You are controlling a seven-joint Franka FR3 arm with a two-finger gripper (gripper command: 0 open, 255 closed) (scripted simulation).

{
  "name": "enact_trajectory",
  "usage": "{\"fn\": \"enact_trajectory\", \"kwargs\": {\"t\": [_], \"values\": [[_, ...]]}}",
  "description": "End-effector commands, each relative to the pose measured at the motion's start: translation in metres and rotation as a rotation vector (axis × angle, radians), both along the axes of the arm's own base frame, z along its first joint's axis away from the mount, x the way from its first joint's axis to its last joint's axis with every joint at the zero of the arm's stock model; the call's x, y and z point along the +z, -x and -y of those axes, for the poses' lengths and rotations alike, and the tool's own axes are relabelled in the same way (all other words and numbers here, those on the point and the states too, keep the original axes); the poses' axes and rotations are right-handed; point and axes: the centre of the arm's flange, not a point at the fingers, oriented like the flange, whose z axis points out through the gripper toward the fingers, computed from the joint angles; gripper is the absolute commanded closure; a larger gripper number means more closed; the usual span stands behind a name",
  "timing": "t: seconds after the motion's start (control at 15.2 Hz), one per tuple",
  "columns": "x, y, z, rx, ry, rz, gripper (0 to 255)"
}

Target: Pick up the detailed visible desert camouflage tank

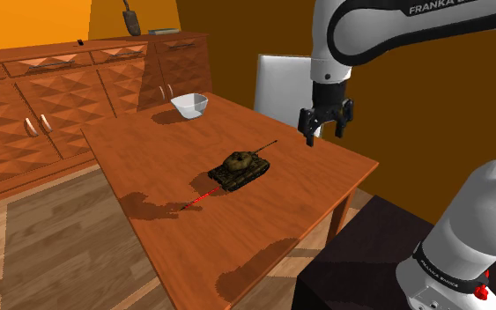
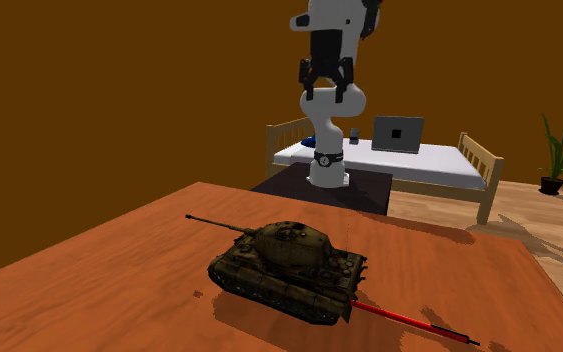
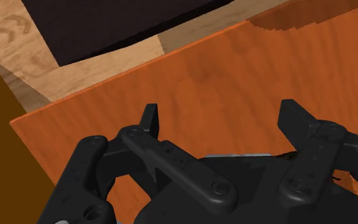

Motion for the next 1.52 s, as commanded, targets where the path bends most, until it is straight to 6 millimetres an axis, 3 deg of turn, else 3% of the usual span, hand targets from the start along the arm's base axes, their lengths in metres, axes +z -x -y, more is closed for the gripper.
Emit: {"fn": "enact_trajectory", "kwargs": {"t": [0.0, 0.4, 0.73, 1.06, 1.45], "values": [[-0.014, -0.023, -0.009, -0.086, -0.002, 0.008, 0], [-0.051, -0.087, -0.026, -0.329, -0.006, 0.025, 0], [-0.080, -0.142, -0.028, -0.532, -0.008, 0.039, 0], [-0.110, -0.197, -0.019, -0.734, -0.011, 0.054, 0], [-0.144, -0.260, 0.007, -0.977, -0.015, 0.071, 0]]}}
